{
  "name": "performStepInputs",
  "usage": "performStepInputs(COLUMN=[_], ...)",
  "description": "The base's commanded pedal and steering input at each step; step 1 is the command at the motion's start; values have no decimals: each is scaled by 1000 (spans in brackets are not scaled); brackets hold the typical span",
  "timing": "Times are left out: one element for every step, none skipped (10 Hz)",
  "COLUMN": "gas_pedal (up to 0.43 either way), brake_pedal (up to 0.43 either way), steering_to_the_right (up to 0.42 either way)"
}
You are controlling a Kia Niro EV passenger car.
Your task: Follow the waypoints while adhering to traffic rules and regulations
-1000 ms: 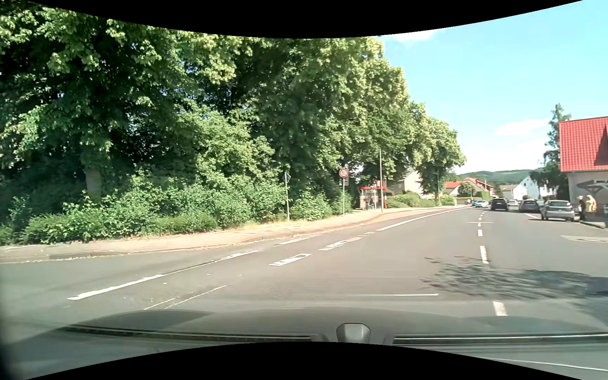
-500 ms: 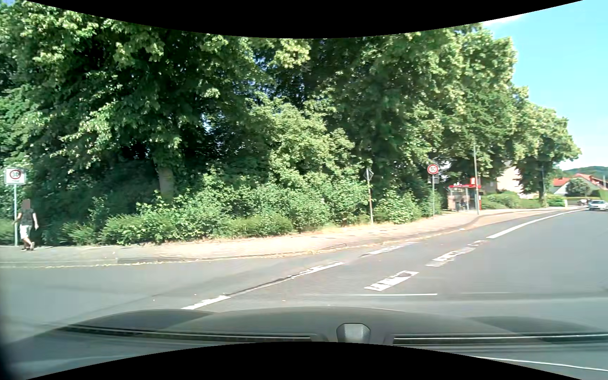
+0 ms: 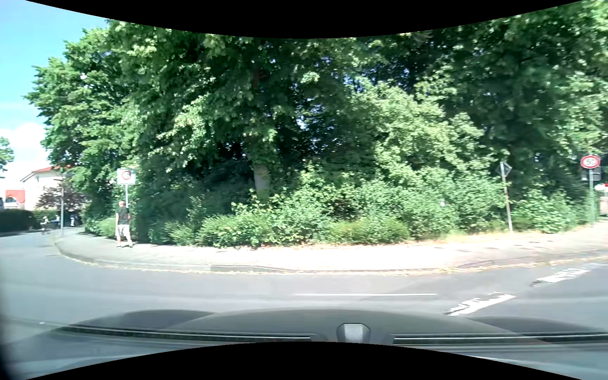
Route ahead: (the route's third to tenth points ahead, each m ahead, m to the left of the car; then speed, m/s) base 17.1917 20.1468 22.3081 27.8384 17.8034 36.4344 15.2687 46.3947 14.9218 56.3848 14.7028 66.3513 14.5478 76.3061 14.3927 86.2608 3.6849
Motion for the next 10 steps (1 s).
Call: performStepInputs(gas_pedal=[118,118,118,138,157,157,157,157,157,150], brake_pedal=[6,6,6,6,6,6,6,6,6,6], steering_to_the_right=[-731,-733,-733,-729,-719,-706,-691,-670,-643,-607])
